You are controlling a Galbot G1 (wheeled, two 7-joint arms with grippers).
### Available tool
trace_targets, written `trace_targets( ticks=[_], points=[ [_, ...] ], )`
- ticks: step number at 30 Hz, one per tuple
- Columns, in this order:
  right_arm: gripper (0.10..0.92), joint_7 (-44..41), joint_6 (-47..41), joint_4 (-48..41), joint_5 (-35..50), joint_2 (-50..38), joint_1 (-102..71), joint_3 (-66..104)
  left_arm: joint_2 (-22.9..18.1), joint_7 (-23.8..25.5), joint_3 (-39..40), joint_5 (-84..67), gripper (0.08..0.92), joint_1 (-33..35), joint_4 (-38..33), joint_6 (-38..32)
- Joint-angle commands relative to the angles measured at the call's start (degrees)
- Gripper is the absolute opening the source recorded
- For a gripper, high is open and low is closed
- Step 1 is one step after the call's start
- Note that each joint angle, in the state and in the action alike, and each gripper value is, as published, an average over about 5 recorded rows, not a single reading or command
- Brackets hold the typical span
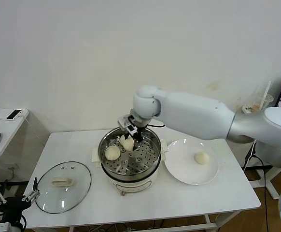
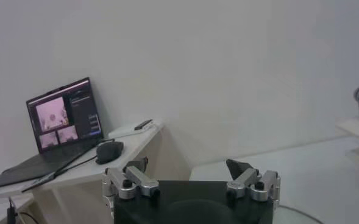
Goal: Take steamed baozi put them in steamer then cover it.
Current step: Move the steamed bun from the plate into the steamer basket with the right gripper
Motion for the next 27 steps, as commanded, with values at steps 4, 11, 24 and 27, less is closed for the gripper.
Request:
trace_targets(
  ticks=[4, 11, 24, 27],
  points=[
    [0.577, -0.71, 5.11, 3.40, -6.44, 3.26, -1.82, -3.64, -0.03, -0.05, -0.01, -0.04, 0.823, -0.11, 0.53, -0.06],
    [0.577, -0.48, 6.31, 5.11, -6.55, 2.61, -2.57, -3.88, -0.14, -0.04, -0.02, -0.04, 0.823, -0.08, 0.32, -0.06],
    [0.577, -1.44, 6.37, 7.43, -4.92, 1.77, -2.09, -4.32, -0.23, -0.05, -0.07, -0.08, 0.823, -0.12, 0.22, -0.10],
    [0.577, -1.65, 6.06, 7.41, -4.43, 1.78, -2.07, -4.28, -0.21, -0.05, -0.06, -0.10, 0.823, -0.10, 0.30, -0.12]
  ],
)
